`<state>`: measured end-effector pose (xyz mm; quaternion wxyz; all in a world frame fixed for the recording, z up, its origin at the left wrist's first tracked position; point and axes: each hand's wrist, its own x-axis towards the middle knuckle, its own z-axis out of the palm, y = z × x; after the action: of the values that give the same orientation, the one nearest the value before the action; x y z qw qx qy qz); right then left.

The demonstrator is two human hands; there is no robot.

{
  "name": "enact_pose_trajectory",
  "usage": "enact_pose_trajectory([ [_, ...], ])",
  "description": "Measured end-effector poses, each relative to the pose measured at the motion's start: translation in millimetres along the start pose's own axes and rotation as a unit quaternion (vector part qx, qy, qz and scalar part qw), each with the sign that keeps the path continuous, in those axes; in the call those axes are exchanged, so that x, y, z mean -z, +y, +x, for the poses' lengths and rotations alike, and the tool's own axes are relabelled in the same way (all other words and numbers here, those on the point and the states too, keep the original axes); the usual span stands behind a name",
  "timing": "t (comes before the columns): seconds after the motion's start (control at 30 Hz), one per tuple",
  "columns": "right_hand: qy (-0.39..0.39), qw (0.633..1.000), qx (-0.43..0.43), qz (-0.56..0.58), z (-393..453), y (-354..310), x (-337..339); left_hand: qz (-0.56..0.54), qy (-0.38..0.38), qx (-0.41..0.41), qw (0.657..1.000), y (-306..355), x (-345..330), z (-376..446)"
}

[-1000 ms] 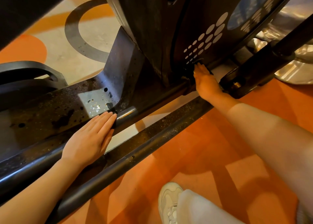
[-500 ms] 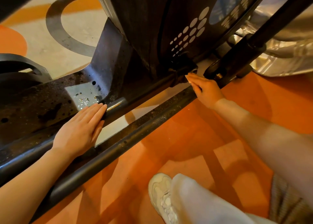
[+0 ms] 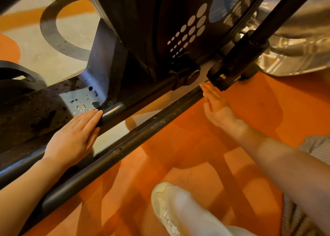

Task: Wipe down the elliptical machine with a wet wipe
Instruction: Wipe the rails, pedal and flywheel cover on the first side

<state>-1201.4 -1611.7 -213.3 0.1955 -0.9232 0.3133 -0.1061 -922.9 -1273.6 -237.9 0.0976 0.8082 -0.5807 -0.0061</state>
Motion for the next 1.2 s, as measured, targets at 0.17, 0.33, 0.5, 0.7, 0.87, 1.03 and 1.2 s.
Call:
enact_pose_trajectory([
  [0.17, -0.046, 0.995, 0.089, -0.025, -26, -16, -8, 0.000, -0.007, 0.005, 1.000, 1, 1, -1],
  [0.33, -0.057, 0.994, 0.075, -0.056, -13, 2, 0, 0.003, -0.004, 0.004, 1.000, 1, 1, 0],
  [0.5, -0.010, 0.997, -0.071, -0.022, 11, 0, -4, 0.008, -0.010, 0.001, 1.000, -1, -1, 0],
  [0.7, -0.023, 0.996, 0.089, -0.016, -28, -39, -31, 0.015, -0.011, -0.002, 1.000, -1, -1, 0],
  [0.87, -0.066, 0.981, 0.183, -0.019, -42, -55, -36, 0.021, -0.013, -0.002, 1.000, -2, 0, -1],
  [1.03, -0.032, 0.994, 0.102, -0.029, -18, -24, -18, 0.022, -0.014, -0.013, 1.000, -3, 0, 0],
  [1.2, 0.025, 1.000, 0.002, -0.010, -20, -37, -27, 0.015, -0.006, -0.027, 0.999, -3, 0, 0],
])
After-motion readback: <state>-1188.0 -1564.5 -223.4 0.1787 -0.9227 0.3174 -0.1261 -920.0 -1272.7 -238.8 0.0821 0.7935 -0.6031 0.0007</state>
